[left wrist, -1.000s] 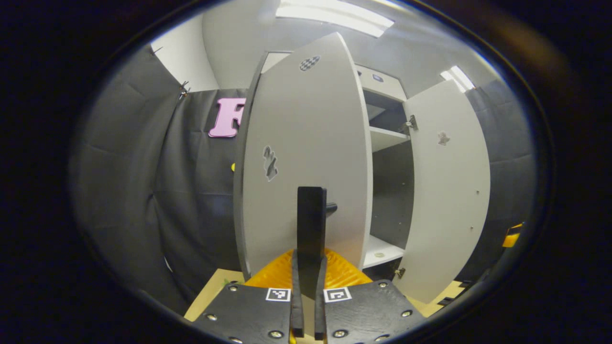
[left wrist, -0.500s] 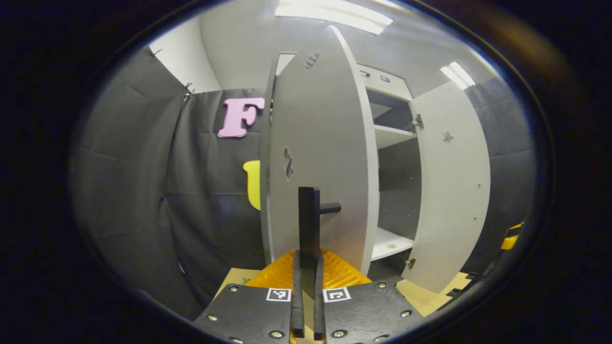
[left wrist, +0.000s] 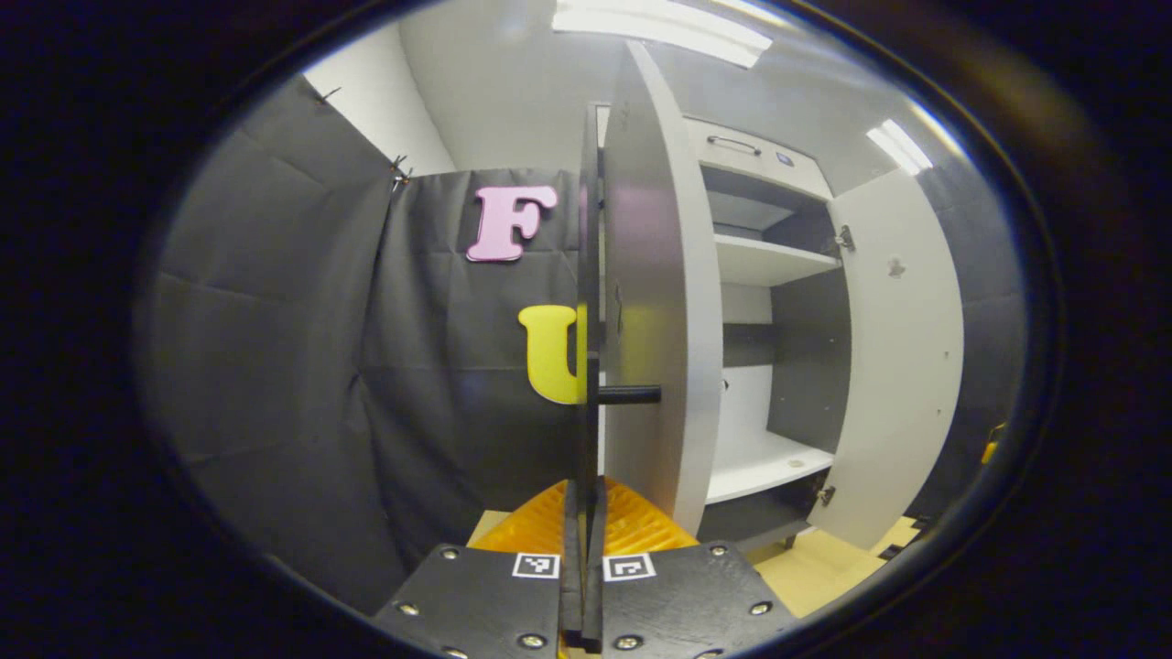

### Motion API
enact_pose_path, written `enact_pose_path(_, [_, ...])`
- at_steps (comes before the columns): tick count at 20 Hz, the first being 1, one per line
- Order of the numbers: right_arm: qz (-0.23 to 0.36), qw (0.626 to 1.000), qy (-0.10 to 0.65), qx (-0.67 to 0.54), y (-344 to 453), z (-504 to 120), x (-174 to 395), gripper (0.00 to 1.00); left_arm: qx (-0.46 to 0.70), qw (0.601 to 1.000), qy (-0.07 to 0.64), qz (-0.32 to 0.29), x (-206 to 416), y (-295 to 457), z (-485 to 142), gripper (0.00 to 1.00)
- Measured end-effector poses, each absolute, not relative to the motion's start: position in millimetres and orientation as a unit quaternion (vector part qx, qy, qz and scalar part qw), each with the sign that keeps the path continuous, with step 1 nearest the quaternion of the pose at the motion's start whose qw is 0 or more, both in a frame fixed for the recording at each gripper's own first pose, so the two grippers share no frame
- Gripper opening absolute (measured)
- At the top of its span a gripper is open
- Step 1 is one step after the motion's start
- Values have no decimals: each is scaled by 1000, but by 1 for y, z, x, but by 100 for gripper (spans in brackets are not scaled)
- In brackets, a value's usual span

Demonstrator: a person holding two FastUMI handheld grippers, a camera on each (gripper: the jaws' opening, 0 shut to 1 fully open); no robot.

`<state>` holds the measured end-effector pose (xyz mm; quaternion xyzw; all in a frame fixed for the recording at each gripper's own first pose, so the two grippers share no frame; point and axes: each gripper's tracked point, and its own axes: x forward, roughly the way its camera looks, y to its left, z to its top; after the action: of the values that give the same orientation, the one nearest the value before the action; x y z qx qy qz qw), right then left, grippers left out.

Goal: Open the right door of the double-door shoe cabinet with the right hand, and open the left door with the left hand.

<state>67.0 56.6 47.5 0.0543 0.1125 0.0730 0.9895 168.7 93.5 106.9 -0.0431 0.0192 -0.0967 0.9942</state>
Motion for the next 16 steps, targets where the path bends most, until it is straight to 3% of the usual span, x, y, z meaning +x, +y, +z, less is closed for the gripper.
enact_pose_path(1, [75,990,110,56,59,49,66,98,-33,995,15,-95,168,95,107,0])
enact_pose_path(2, [76,990,107,56,61,51,66,98,-28,995,14,-93,167,93,107,6])
enact_pose_path(3, [76,990,104,56,62,51,64,98,-23,995,16,-92,166,92,105,0])
enact_pose_path(7, [73,993,83,45,61,59,65,98,-27,996,15,-86,141,93,100,2])
enact_pose_path(16, [68,996,45,47,48,69,83,98,-45,997,6,-61,53,74,103,2])
